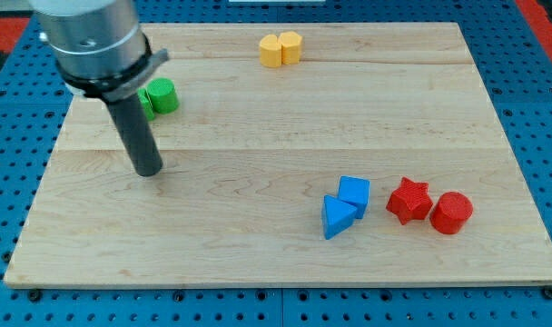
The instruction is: Slide the green star to the left side of the green circle
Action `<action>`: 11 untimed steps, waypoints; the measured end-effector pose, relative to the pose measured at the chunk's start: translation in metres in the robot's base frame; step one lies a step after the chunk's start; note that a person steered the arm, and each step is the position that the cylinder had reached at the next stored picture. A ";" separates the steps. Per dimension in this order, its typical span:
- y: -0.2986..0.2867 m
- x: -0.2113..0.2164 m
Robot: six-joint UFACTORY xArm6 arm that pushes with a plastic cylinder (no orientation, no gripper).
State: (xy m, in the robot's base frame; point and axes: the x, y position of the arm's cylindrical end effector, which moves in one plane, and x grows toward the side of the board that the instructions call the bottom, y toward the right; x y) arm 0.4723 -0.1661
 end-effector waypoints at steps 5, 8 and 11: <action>-0.001 -0.013; -0.016 -0.084; -0.109 -0.091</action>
